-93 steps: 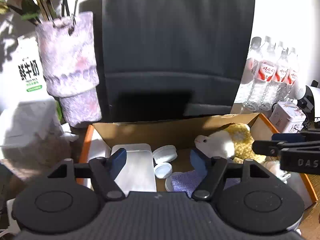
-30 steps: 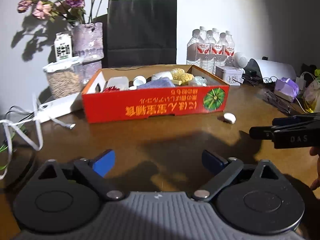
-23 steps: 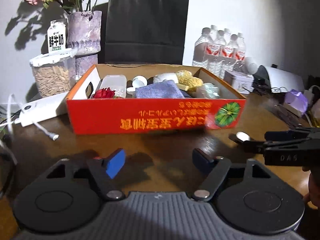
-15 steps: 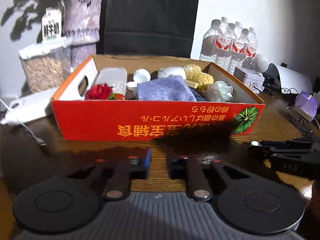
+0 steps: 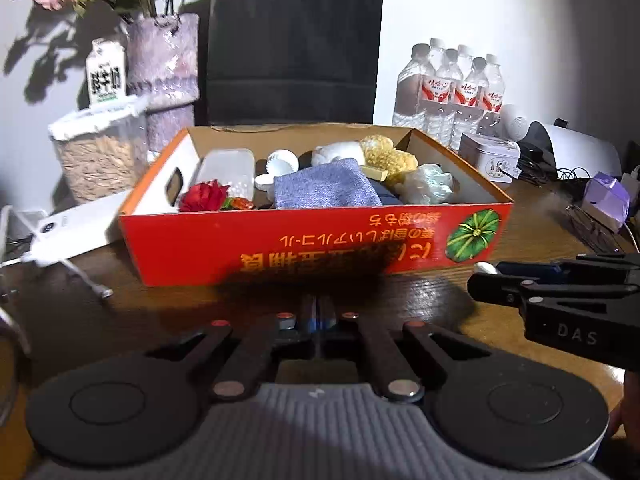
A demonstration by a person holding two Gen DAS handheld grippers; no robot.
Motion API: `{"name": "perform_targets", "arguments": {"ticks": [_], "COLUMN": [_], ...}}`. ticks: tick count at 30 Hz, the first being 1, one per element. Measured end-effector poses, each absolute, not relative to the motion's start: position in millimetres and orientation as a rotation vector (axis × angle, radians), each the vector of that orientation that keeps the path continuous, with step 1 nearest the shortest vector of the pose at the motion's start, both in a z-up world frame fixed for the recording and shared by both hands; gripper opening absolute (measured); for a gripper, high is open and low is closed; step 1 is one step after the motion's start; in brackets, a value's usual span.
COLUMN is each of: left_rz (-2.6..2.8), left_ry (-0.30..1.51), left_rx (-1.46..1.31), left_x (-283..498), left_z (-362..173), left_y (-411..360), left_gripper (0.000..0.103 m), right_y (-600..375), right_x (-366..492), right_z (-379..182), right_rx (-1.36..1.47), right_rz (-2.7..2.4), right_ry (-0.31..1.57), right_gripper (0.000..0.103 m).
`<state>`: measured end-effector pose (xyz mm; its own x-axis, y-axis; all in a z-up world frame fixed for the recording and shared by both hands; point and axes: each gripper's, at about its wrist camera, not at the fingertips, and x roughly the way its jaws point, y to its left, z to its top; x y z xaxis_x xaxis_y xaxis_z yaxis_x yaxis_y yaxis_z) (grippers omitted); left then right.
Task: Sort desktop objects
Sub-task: 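Grasp the white pebble with the right tool and lift it, then carry the white pebble with the right tool over the box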
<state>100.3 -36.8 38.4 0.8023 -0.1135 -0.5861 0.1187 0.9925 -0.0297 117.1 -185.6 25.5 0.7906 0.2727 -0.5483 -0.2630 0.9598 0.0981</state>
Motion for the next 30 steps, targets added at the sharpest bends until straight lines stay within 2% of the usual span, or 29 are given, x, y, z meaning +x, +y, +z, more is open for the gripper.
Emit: {"name": "perform_targets", "arguments": {"ticks": [7,21,30], "left_rz": [-0.162,-0.206,-0.185], "left_ry": [0.594,0.521,0.520], "left_rx": [0.025,0.024,-0.007], "left_x": [37.9,-95.1,-106.9], "left_z": [57.5,71.6,74.3], "left_y": [-36.7,-39.0,-24.0], "left_gripper": [0.003,0.003,0.003], "right_y": [-180.0,-191.3,-190.6], "right_x": [42.9,-86.3,-109.0], "right_z": [49.6,56.8,68.4], "right_rx": [0.022,0.059,0.042], "right_rz": [0.326,0.288,0.303], "right_ry": [0.506,0.446,0.428], "right_gripper": [0.026,0.026,0.026]}}
